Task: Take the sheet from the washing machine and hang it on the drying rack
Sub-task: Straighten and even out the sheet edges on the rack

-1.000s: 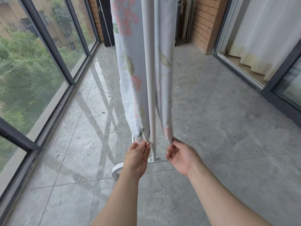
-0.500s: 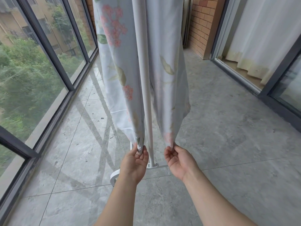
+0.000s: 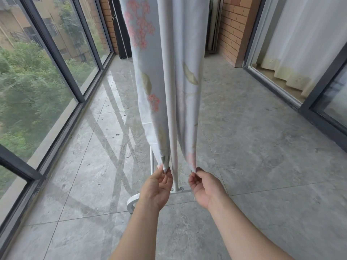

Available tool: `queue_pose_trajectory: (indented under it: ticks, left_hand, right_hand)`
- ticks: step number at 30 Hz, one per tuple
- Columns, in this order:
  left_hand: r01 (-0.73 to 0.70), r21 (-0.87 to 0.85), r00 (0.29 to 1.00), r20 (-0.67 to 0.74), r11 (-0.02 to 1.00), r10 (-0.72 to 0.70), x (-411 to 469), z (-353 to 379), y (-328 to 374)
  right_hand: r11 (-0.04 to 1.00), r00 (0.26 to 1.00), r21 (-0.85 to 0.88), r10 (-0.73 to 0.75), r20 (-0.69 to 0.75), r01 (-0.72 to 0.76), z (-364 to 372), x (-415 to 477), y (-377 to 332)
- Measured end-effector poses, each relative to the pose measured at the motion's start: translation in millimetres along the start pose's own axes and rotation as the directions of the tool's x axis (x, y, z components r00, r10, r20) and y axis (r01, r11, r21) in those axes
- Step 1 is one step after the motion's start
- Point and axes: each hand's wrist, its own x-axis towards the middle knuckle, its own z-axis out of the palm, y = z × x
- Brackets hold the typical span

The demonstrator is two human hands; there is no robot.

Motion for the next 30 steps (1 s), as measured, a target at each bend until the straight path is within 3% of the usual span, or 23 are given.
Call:
queue_pose_trajectory:
  ticks: [4, 8, 13, 21, 30]
  left_hand:
    - [-0.005, 0.001, 1.000, -0.003, 1.000, 0.005, 3, -1, 6]
    - [0.023, 0.149, 1.000, -0.005, 0.989, -0.023, 2, 0, 7]
    - [0.002, 0.371, 1.000, -0.030, 0.929, 0.010, 5, -1, 4]
    - [0.024, 0.448, 0.998, -0.061, 0.894, 0.004, 3, 1, 4]
    - [0.029, 0.508, 0.999, -0.036, 0.861, -0.013, -2, 4, 6]
  right_hand:
    - [0.999, 0.996, -0.029, 0.043, 0.076, -0.041, 2, 2, -3]
    - [0.989, 0.982, -0.091, 0.127, 0.143, -0.114, 11, 0, 3]
    - [0.986, 0.980, -0.085, 0.156, 0.123, -0.146, 22, -2, 13]
    - [0.985, 0.999, -0.167, 0.040, 0.030, -0.034, 20, 11, 22]
    - [0.978, 0.989, -0.178, 0.124, 0.076, -0.109, 16, 11, 28]
